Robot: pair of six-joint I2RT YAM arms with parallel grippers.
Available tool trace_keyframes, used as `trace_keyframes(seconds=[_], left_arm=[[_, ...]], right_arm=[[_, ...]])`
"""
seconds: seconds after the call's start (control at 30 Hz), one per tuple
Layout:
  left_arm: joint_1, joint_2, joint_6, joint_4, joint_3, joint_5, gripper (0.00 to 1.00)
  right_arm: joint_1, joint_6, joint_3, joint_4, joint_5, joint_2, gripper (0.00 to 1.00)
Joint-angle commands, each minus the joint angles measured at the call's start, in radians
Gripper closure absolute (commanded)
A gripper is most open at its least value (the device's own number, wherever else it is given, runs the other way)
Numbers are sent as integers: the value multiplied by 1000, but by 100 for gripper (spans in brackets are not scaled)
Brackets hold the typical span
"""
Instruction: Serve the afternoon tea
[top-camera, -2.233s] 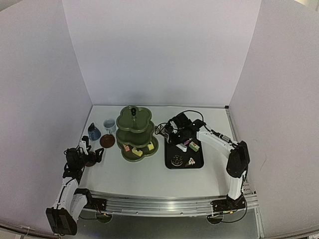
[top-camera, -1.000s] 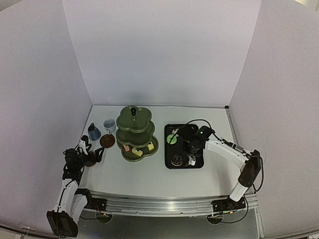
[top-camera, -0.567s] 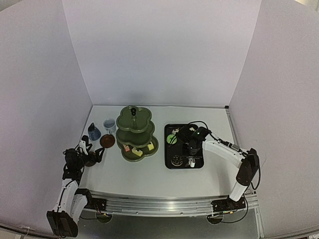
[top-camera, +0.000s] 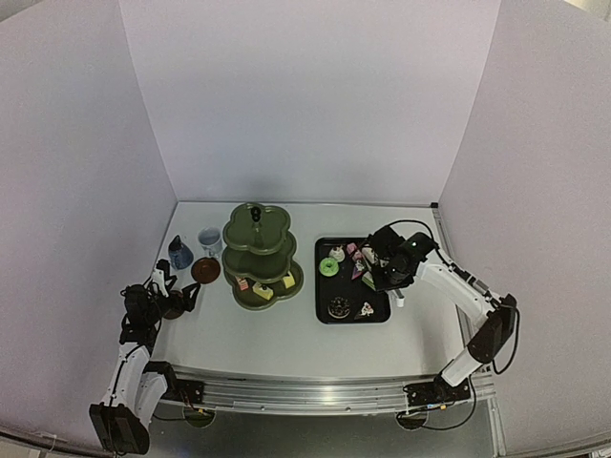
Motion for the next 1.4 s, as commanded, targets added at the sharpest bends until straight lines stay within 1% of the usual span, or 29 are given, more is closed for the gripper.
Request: trace_keyframes(seconds=[0.0, 0.13, 0.33, 0.6, 0.7, 1.1, 1.17, 1.2, 1.3, 1.37], left_arm=[[5, -6, 19, 28, -1, 14, 0], [5, -8, 21, 27, -2, 14, 0], [5, -13, 21, 23, -2, 13, 0], [6, -12, 21, 20, -1, 12, 1], [5, -9, 21, 19, -1, 11, 0], [5, -4, 21, 17, -2, 9, 0], [5, -4, 21, 16, -1, 8, 0], [5, -5, 21, 16, -1, 8, 0], [5, -3, 21, 17, -2, 6, 0], [5, -3, 21, 18, -2, 8, 0]], right_arm=[[-46, -243, -57, 3, -12, -44, 58], [-75, -375, -98, 59, -38, -79, 57], [-120, -480, -140, 97, -57, -93, 56], [-139, -528, -187, 101, -53, -50, 56], [-139, -534, -191, 102, -21, -36, 56], [-139, -552, -187, 100, 5, 41, 57], [-140, -553, -186, 100, -6, 41, 60], [-140, -552, -185, 99, -11, 38, 64], [-138, -550, -182, 82, -12, 24, 81], [-139, -548, -185, 71, -4, 11, 82]])
